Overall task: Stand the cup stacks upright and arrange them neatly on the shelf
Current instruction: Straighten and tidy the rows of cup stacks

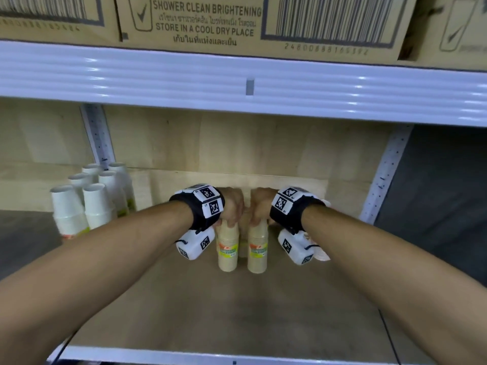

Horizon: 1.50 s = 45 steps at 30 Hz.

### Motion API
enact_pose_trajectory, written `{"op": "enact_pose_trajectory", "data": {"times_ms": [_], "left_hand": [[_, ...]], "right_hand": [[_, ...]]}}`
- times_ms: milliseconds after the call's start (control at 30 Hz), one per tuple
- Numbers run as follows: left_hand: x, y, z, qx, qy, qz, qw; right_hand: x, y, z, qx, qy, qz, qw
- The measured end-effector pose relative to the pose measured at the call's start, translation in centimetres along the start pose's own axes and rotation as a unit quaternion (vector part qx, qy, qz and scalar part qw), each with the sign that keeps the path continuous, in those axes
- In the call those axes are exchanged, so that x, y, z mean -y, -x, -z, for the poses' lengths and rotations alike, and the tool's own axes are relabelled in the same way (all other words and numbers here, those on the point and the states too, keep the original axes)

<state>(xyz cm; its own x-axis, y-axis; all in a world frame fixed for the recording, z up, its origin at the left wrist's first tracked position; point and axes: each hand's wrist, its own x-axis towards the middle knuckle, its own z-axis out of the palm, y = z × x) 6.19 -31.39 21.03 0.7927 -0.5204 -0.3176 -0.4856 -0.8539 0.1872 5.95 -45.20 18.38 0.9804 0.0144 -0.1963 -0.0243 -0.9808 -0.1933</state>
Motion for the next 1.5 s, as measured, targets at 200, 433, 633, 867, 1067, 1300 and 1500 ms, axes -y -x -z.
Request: {"op": "enact_pose_trajectory", "data": {"times_ms": [200, 433, 633, 867, 1067, 1300, 1500], "left_hand": [[-1.3, -1.6, -0.7, -0.019, -0.022, -0.021, 0.999], [-1.7, -2.8, -1.6, -0.016, -0.019, -0.040, 0.999], [-0.8, -3.8, -2.1, -0.003, 0.030, -0.022, 0.999], [-0.7, -4.2, -1.9, 0.017, 0.027, -0.022, 0.999], [-0.8, -4.1, -2.0, 0.012, 0.026, -0.022, 0.999], [-0.1, -2.3, -0.9, -0.007, 0.044, -0.035, 0.998], [2.0, 0.7, 3.4, -0.063, 0.047, -0.004, 0.997]], "right_hand": [[-2.2, 0.6, 0.1, -0.035, -0.014, -0.036, 0.999], [-3.8, -0.1, -0.9, -0.082, -0.013, -0.040, 0.996], [-4.0, -1.3, -1.2, -0.091, -0.017, -0.036, 0.995], [-3.4, -2.8, -2.4, -0.120, -0.021, -0.035, 0.992], [-3.7, -3.3, -2.8, -0.093, -0.027, -0.032, 0.995], [-2.9, -2.7, -0.5, -0.107, -0.028, -0.044, 0.993], [0.6, -2.9, 2.6, -0.136, -0.021, 0.001, 0.990]]}}
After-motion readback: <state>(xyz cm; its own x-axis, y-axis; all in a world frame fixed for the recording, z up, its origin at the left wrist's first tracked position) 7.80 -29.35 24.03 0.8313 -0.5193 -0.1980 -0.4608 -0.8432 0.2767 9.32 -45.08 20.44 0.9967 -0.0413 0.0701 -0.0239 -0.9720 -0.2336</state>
